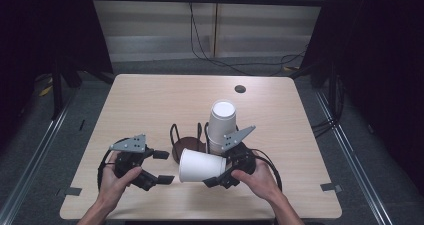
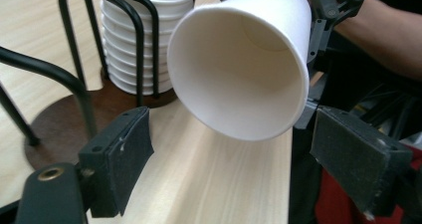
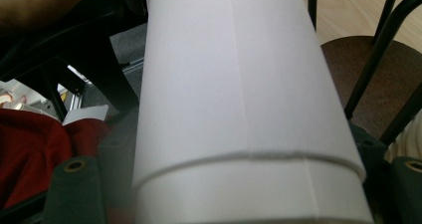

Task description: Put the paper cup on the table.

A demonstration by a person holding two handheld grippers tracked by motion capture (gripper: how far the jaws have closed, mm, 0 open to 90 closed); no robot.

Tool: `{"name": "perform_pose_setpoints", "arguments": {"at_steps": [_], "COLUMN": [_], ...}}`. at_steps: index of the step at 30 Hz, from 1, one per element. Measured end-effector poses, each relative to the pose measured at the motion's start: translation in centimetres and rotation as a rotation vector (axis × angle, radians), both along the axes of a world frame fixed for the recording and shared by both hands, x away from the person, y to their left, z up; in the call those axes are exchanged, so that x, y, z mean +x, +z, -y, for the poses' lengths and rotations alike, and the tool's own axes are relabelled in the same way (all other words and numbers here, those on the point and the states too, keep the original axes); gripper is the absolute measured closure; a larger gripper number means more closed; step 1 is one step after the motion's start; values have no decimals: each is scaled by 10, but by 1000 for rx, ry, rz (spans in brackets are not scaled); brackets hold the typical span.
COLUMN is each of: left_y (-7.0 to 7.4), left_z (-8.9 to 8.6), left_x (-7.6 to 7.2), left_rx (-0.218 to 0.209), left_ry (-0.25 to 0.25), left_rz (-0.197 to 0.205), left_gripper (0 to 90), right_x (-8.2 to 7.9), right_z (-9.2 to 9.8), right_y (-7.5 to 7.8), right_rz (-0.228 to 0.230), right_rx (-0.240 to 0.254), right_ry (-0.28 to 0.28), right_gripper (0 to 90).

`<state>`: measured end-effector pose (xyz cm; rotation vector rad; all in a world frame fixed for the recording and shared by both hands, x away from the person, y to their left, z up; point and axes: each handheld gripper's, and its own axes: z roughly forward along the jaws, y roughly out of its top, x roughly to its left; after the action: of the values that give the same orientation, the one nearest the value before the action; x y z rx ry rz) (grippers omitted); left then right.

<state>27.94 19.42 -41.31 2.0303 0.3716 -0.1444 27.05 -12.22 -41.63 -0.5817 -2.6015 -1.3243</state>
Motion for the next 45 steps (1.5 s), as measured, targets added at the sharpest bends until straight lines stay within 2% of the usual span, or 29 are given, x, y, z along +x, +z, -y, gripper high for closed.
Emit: {"name": "perform_pose_setpoints", "arguments": {"at_steps": [1, 2, 3, 6, 7, 11, 14, 18, 20, 23, 24, 29, 35, 39, 43, 45], "left_y": [-1, -1, -1, 0, -1, -4, -6, -6, -6, -5, -5, -5, -5, -6, -7, -9], "left_z": [0, 0, 0, -1, -1, 1, 5, 9, 10, 11, 11, 13, 13, 16, 21, 24], "left_x": [0, 0, -1, -2, -3, -5, -7, -10, -10, -12, -12, -15, -16, -17, -18, -18], "left_rx": [1, 1, -2, -23, -31, -31, -24, -25, -28, -63, -63, -92, -160, -167, -178, -185], "left_ry": [-9, -9, -5, 1, 16, 16, -5, -1, 2, 9, 9, 30, 44, 31, 25, 41], "left_rz": [-17, -17, -8, -14, -2, 2, 5, 13, 17, 14, 14, 52, 75, 61, 73, 79], "left_gripper": [160, 161, 160, 159, 159, 159, 159, 159, 159, 159, 159, 159, 156, 155, 132, 79], "right_x": [0, 0, -1, -2, -3, -4, -4, -3, -3, -4, -4, -5, -5, -6, -7, -7], "right_z": [0, 0, 1, 2, 2, 2, 4, 8, 9, 9, 9, 7, 5, 4, 2, 1], "right_y": [0, 0, 0, 1, 1, 1, 1, 1, 1, 1, 1, 2, 1, 1, 3, 2], "right_rz": [4, 4, 9, 15, 17, 27, 39, 34, 36, 47, 47, 62, 58, 57, 53, 54], "right_rx": [6, 6, 20, 19, 35, 43, 79, 143, 150, 176, 176, 207, 197, 184, 181, 178], "right_ry": [-5, -5, -5, -5, -2, 2, -6, -6, -9, -4, -4, 5, 12, 23, 40, 44], "right_gripper": [243, 243, 243, 243, 242, 242, 243, 243, 242, 243, 243, 243, 244, 244, 244, 244]}}
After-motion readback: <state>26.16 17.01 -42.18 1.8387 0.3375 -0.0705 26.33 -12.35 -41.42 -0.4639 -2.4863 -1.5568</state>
